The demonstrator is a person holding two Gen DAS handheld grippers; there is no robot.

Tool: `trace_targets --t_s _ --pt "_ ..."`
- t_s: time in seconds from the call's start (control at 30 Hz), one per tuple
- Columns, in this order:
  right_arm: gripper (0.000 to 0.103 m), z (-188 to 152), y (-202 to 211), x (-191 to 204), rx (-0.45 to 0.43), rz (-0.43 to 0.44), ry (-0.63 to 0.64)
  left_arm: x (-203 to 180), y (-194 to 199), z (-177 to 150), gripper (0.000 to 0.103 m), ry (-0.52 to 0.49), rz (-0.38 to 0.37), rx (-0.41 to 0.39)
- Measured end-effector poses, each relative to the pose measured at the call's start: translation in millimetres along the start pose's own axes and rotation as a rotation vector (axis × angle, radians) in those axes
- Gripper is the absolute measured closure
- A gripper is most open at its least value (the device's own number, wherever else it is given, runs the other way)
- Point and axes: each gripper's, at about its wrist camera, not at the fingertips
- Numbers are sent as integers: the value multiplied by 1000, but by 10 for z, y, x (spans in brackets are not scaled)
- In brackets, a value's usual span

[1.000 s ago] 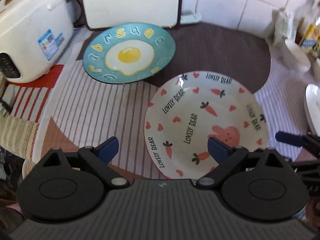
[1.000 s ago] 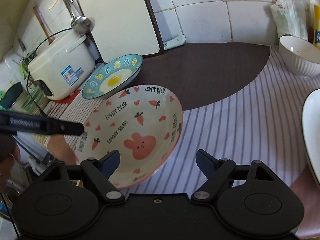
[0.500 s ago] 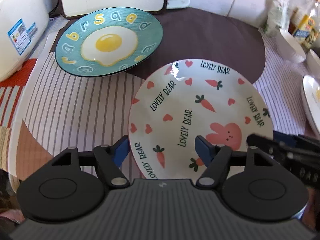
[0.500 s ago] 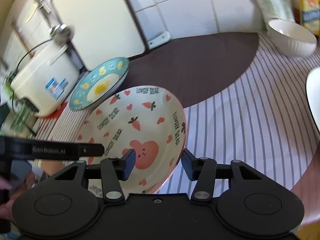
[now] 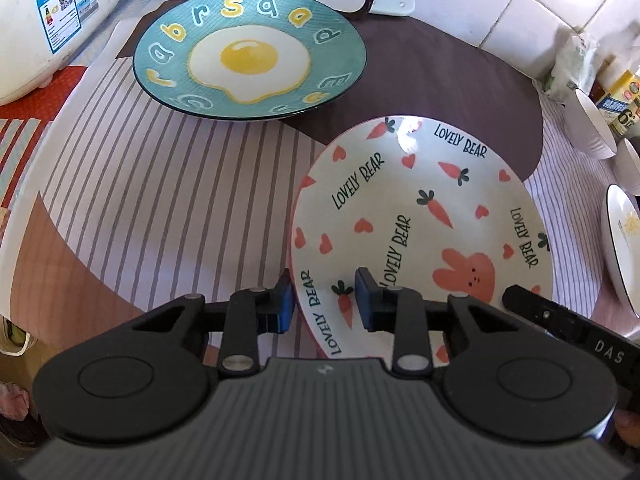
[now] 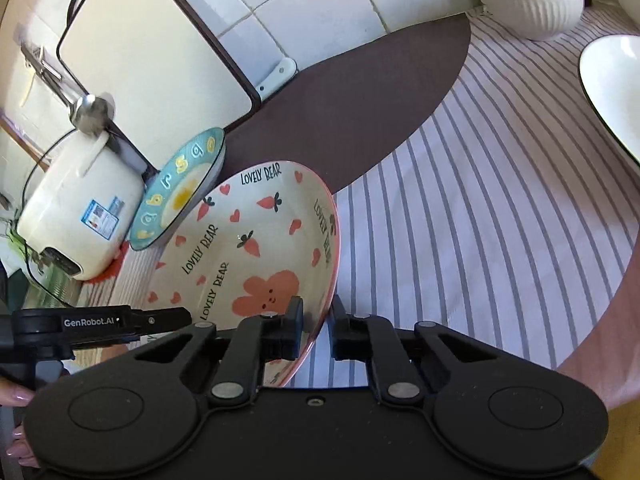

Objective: Organize plates and bowls
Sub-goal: 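Lift the bunny plate with both grippers and carry it toward the cutting board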

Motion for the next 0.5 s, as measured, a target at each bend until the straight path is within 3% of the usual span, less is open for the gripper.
trace_targets --t_s 0.23,0.5 --pt "86 33 0 39 21 14 50 -40 14 50 75 -5 30 14" --pt "85 115 199 36 5 13 111 -300 242 45 78 -71 54 -46"
Point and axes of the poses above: each gripper's, at about its wrist camera, not at the fingertips, and y roughly against the way its jaws point, x to its left, z to its top, and after that the axes turned 4 degrees about x, right-handed
